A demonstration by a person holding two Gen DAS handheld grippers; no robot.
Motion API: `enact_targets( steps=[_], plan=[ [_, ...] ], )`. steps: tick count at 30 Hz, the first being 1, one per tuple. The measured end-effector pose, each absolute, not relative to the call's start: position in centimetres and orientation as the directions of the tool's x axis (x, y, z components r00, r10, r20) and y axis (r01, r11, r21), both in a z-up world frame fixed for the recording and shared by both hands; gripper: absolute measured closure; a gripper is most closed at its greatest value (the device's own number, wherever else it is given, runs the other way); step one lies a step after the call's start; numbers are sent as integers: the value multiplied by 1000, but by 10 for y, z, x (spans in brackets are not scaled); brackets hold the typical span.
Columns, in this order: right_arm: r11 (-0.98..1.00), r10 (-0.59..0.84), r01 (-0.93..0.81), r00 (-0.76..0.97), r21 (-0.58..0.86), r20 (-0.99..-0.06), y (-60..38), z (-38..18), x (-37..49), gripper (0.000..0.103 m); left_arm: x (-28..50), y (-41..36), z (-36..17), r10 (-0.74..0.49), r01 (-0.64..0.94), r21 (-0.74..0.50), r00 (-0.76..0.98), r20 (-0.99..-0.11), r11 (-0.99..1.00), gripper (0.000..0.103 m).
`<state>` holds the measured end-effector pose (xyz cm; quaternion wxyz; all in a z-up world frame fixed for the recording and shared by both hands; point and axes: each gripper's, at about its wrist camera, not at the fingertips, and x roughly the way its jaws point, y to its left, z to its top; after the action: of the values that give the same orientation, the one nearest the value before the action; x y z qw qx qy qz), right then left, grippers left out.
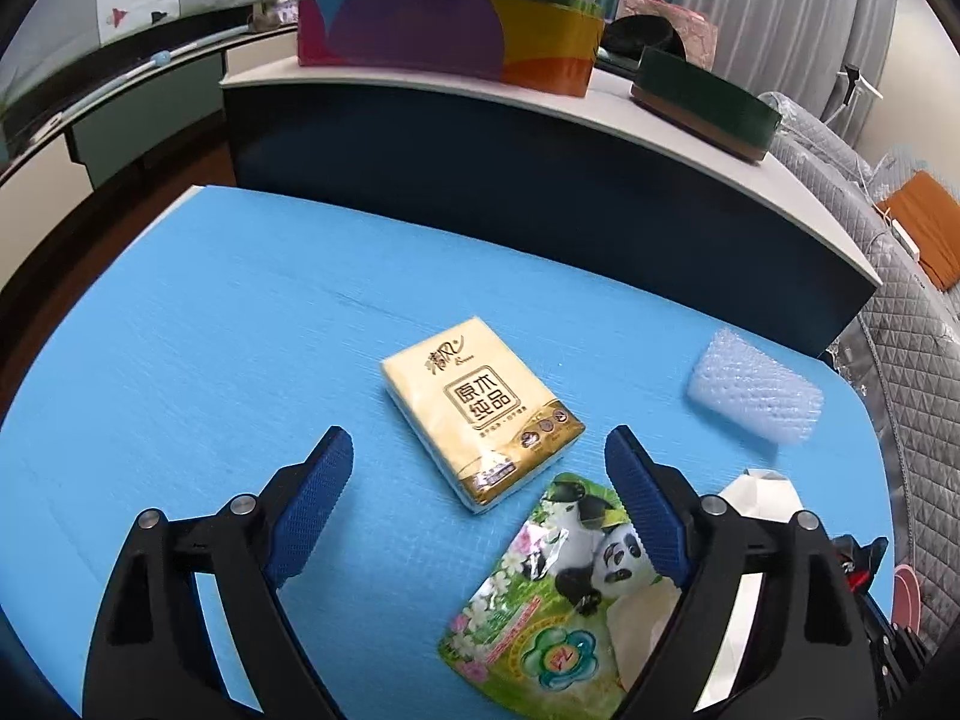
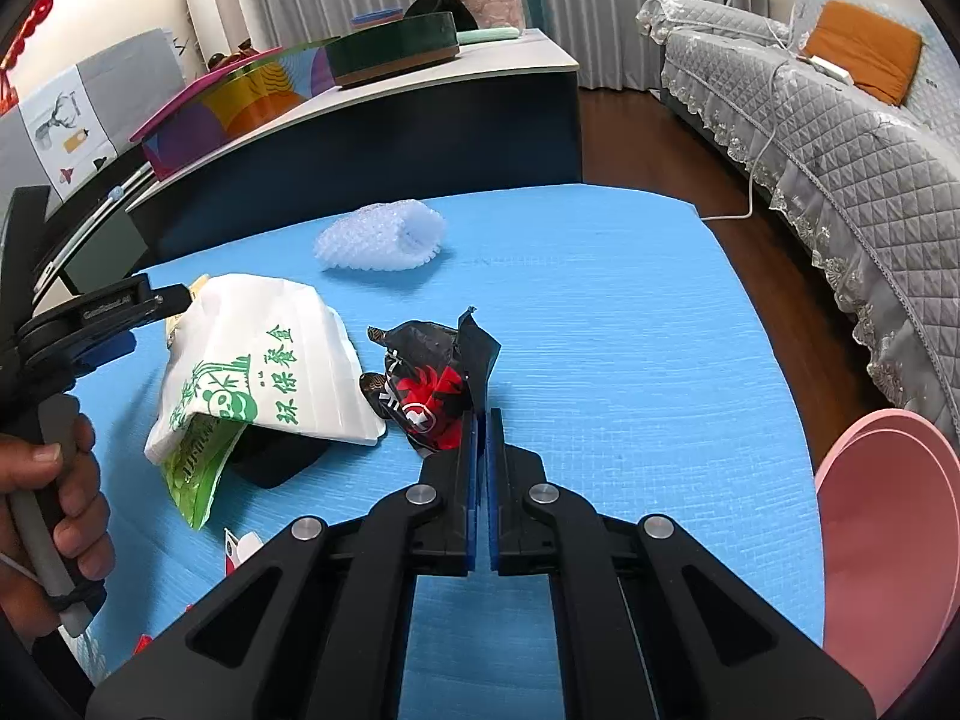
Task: Collect trash
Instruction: 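Grasp yellow tissue pack with left tool while right tool grasps black-red wrapper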
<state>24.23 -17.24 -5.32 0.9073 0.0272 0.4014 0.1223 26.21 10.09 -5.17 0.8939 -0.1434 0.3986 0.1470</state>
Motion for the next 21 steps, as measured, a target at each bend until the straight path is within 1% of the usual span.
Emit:
enact_targets(
  steps=[1,2,3,4,5,11,17,19,21],
  plan=[
    [970,237,-194,649,144,-723,-173,-53,243,96,264,100,-53,153,-380,-134,635,-757,915,19],
    [971,235,-190,646,145,-726,-174,-54,243,89,266,99,-54,156,-383,-130,632,-759,914,19],
    [970,240,-189,643,152,-727,-175,-55,243,78,270,99,-55,160,-387,-128,628,-761,913,17],
    [969,245,-188,642,160,-726,-176,-56,244,72,273,99,-56,165,-390,-123,626,-763,913,17],
    [969,244,-186,645,160,-724,-177,-56,244,64,275,98,-57,169,-391,-117,624,-763,913,17],
    [966,256,-198,637,168,-727,-175,-60,250,62,286,103,-63,171,-403,-111,601,-781,908,17],
    [956,291,-220,651,193,-701,-170,-53,256,56,289,104,-65,164,-405,-116,593,-789,907,17],
    [955,297,-226,651,195,-699,-167,-52,259,53,289,103,-63,160,-401,-119,595,-788,908,17],
    [955,296,-228,645,192,-705,-165,-53,263,53,290,103,-64,160,-398,-116,594,-788,910,17]
  ],
)
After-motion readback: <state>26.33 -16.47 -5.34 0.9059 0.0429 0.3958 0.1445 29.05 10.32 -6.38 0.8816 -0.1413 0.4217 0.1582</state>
